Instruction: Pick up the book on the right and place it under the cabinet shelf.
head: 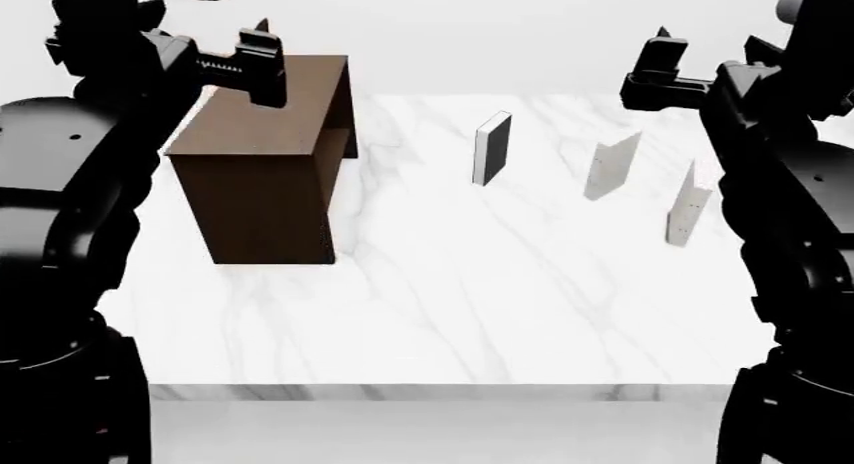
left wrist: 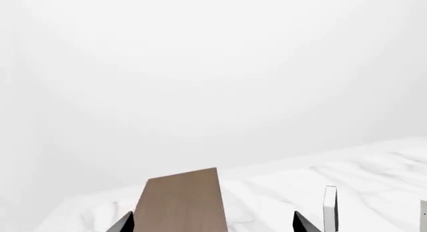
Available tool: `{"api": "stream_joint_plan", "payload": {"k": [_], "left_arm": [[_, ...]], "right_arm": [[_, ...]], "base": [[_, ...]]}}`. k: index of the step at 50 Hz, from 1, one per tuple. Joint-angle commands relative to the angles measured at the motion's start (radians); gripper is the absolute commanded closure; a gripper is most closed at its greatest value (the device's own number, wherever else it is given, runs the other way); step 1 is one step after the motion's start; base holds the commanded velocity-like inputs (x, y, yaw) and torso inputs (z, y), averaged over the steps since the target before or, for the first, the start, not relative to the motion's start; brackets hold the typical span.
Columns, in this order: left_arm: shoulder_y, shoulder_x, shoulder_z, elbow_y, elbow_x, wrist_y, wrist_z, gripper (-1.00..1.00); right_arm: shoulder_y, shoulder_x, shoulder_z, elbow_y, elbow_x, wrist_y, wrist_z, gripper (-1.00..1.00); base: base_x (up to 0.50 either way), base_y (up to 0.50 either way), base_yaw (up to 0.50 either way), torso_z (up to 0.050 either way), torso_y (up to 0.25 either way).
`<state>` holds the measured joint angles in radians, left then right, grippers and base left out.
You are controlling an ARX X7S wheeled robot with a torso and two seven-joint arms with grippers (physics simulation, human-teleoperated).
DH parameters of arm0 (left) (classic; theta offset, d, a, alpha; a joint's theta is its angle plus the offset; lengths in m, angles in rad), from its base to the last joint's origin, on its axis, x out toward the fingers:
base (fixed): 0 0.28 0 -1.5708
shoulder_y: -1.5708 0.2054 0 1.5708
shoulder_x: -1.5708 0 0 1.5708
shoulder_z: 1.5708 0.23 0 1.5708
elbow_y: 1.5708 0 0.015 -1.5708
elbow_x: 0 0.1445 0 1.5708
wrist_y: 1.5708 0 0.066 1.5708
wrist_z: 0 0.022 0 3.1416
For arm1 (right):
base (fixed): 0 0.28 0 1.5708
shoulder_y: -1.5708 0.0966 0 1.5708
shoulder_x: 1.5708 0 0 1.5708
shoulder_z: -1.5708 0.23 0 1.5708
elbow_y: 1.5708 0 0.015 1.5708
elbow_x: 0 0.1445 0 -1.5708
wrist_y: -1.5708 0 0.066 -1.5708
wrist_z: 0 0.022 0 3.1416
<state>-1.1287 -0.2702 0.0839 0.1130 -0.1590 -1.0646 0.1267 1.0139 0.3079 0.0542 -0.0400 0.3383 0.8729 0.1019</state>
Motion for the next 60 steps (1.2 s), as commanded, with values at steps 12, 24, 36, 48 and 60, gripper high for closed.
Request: {"api": "stream_joint_plan", "payload": {"k": [12, 24, 36, 48, 60], "left_arm": [[-0.191, 0.004, 0.075, -0.248, 0.022, 0.044, 0.023, -1.0], [-0.18, 0.006, 0.077, -0.217, 0.012, 0.034, 0.023, -1.0], [-0.181, 0.012, 0.083, -0.221, 0.007, 0.039, 0.021, -1.0], [-0.18, 0.009, 0.082, -0.214, 0.001, 0.032, 0.019, -1.0], [-0.185, 0.007, 0.081, -0.211, -0.006, 0.024, 0.018, -1.0]], "right_arm": [[0.166, 0.032, -0.035, 0.216, -0.013, 0.015, -0.035, -1.0], [0.142, 0.032, -0.04, 0.233, -0.012, -0.003, -0.04, -1.0], [0.129, 0.031, -0.038, 0.244, -0.007, -0.014, -0.043, -1.0], [0.138, 0.031, -0.063, 0.234, -0.003, -0.015, -0.063, -1.0], [0.147, 0.022, -0.068, 0.237, 0.005, -0.007, -0.062, -1.0]], "base": [[0.0, -0.21, 0.0, 0.0, 0.0], [0.0, -0.5, 0.0, 0.0, 0.0], [0.0, -0.5, 0.0, 0.0, 0.0], [0.0, -0.24, 0.0, 0.0, 0.0], [0.5, 0.0, 0.0, 0.0, 0.0]]}}
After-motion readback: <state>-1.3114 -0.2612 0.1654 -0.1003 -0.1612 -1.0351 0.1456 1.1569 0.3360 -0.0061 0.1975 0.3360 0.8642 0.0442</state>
